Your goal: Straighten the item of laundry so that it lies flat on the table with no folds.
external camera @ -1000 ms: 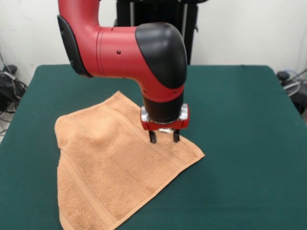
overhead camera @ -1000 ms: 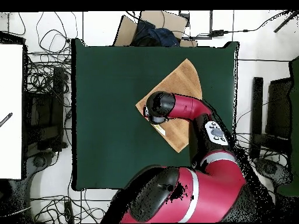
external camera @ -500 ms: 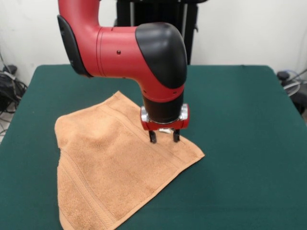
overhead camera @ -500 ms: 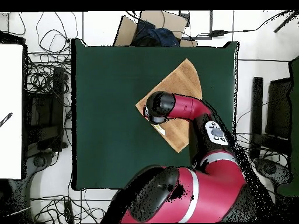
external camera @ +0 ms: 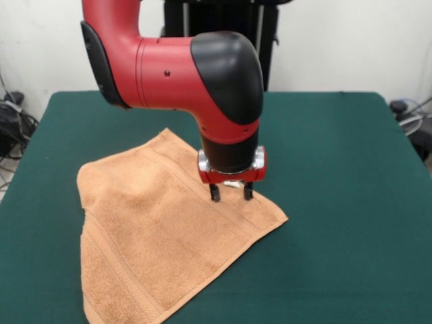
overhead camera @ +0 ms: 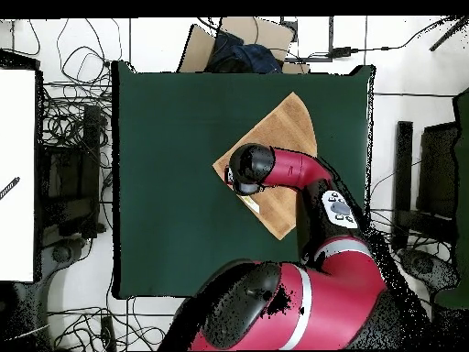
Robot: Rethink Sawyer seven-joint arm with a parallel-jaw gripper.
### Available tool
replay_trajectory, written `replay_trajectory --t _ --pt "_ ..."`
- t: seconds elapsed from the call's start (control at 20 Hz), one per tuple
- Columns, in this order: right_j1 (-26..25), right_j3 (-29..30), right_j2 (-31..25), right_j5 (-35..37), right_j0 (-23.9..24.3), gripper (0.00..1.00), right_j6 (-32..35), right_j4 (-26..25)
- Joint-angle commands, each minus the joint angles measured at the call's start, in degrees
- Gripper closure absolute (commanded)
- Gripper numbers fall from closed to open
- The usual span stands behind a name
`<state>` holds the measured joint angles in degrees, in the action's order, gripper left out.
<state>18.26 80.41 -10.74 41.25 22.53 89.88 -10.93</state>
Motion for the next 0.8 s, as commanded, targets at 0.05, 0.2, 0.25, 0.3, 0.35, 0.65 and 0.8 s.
replay_trajectory --t 0.05,0.2,0.25,0.3,0.35,0.65,0.8 --pt "-2.6 2.0 -0.3 -6.7 -0.4 0.00 5.8 -2.1" --pt "-2.7 1.9 -0.3 -6.8 -0.5 0.00 5.9 -2.2" --pt "-2.7 1.9 -0.2 -6.8 -0.6 0.00 5.9 -2.2" --pt "-2.7 1.9 -0.2 -6.9 -0.6 0.00 5.9 -2.2" --pt "-2.7 1.9 -0.2 -7.0 -0.6 0.00 6.0 -2.2" --pt "-2.1 3.3 0.7 -8.9 -1.6 1.00 8.2 -1.9" --pt "-1.5 4.1 1.3 -9.5 -2.3 1.00 9.3 -1.7"
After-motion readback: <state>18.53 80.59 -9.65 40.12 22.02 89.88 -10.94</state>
